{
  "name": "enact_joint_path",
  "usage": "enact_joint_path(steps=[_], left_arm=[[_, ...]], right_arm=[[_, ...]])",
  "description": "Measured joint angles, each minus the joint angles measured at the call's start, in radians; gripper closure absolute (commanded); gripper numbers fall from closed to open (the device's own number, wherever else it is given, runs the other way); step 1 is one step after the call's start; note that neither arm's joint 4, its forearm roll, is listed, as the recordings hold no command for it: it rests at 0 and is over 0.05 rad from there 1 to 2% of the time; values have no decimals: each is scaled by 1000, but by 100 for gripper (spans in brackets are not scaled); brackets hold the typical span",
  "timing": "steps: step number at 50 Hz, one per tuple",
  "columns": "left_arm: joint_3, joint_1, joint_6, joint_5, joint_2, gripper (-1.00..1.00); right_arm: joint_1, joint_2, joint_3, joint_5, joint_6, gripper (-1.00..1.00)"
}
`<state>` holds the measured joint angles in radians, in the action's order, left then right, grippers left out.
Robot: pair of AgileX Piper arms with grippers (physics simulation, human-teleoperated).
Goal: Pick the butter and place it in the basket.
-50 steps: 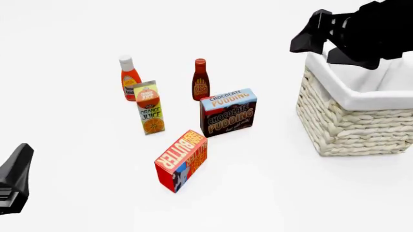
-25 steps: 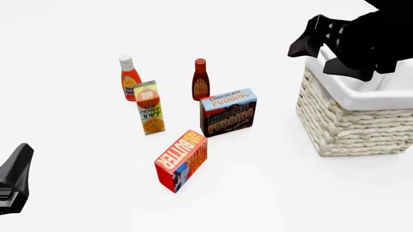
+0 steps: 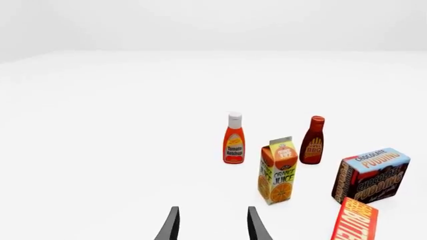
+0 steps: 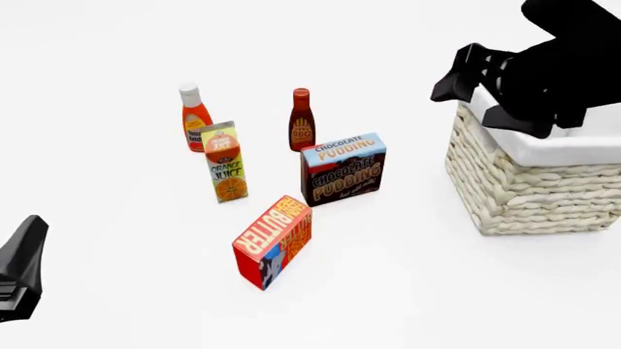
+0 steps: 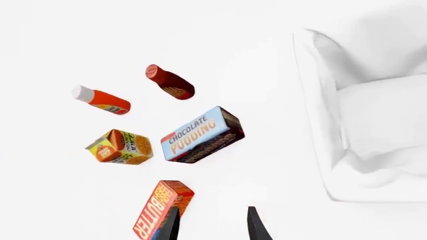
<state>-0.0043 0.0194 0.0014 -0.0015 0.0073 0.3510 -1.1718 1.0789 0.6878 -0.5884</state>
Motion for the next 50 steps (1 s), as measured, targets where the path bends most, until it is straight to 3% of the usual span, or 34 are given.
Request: enact_joint_path(steps=[24, 39, 50], left_arm=[[0, 3, 0, 0, 0, -100], [0, 4, 0, 0, 0, -100], [0, 4, 0, 0, 0, -100]], right_arm=[[-2, -80, 31, -11, 39, -100], [87, -219, 126, -50, 1, -100], [108, -255, 130, -59, -20, -100]])
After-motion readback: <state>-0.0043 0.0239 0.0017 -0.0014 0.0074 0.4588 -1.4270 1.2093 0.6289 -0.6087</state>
